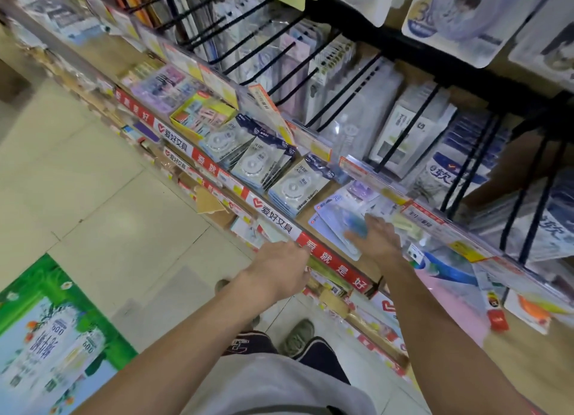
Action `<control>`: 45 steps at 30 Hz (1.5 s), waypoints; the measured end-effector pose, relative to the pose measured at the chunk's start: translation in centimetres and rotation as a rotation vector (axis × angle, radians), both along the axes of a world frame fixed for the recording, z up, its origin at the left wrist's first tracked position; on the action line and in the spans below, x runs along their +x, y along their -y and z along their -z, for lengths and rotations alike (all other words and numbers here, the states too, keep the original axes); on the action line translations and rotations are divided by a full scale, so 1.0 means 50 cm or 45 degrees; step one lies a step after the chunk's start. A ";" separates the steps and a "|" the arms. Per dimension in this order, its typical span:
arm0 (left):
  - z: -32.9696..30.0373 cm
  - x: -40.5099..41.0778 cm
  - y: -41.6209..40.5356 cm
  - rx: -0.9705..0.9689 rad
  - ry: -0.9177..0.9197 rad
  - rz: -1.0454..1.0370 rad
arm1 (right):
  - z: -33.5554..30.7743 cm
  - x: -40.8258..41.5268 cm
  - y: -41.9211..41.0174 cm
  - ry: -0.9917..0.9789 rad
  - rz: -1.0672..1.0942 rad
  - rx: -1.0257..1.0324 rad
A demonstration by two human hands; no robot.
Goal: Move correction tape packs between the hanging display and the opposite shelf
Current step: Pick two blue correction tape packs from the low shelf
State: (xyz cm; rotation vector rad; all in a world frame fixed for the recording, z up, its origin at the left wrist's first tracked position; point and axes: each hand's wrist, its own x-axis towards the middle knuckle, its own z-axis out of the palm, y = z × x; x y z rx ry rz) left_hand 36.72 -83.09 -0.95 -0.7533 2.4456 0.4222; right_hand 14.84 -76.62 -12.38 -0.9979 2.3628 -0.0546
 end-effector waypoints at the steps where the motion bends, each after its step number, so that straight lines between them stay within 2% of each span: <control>1: 0.002 -0.001 -0.001 0.002 0.000 0.005 | 0.003 -0.003 0.000 -0.009 0.009 -0.018; 13: 0.016 -0.008 0.014 0.001 -0.011 -0.025 | 0.005 -0.009 -0.001 0.157 0.223 -0.188; 18: 0.028 -0.024 0.015 -0.020 0.004 -0.038 | 0.014 -0.015 -0.018 0.644 0.497 -0.448; 21: 0.040 -0.035 0.013 -0.013 -0.022 -0.057 | 0.011 -0.018 -0.040 0.799 0.541 -0.535; 27: 0.087 -0.076 0.019 0.104 0.077 -0.077 | 0.002 -0.028 -0.131 0.708 0.637 -0.661; 30: 0.119 -0.112 0.023 0.147 0.112 -0.142 | -0.021 -0.018 -0.179 0.775 0.689 -0.795; 39: 0.220 -0.184 -0.010 0.002 -0.135 -0.571 | -0.068 0.037 -0.279 0.816 0.944 -1.002; 45: 0.279 -0.219 -0.049 0.020 -0.166 -0.843 | -0.073 0.078 -0.323 0.730 1.129 -1.051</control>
